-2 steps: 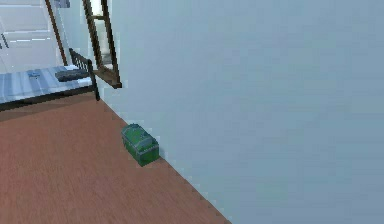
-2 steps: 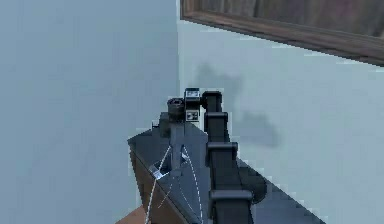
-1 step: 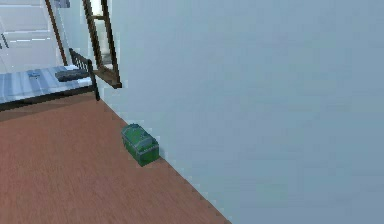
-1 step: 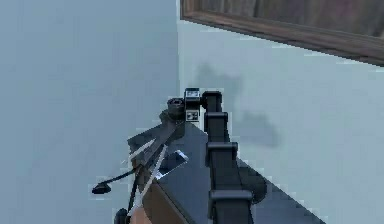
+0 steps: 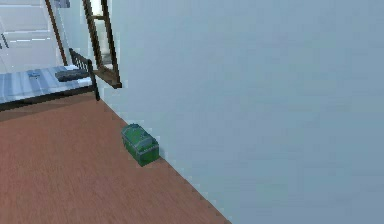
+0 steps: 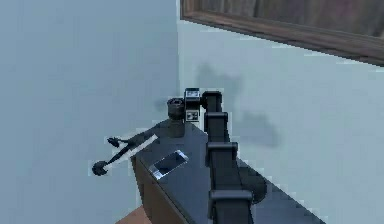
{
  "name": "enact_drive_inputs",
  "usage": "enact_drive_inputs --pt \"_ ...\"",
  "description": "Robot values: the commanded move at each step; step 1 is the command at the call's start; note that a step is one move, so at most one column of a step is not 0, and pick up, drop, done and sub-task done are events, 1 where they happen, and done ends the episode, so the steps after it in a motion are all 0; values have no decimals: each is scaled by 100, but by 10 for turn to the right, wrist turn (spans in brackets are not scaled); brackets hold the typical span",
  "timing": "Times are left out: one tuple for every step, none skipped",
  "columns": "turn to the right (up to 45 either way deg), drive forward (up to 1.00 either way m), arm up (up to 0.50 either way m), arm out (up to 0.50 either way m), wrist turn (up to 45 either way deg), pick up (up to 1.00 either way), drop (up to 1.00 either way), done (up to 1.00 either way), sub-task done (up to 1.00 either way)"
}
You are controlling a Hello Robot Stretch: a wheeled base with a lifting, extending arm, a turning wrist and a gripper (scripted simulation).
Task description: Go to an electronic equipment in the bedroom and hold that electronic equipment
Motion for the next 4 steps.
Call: enact_drive_inputs --pt "0 0 0 0 450 0 0 0 0" --pt "0 0 0 0 90 0 0 0 0" --pt "0 0 -30 0 0 0 0 0 0" --pt "0 0 0 0 0 100 0 0 0"
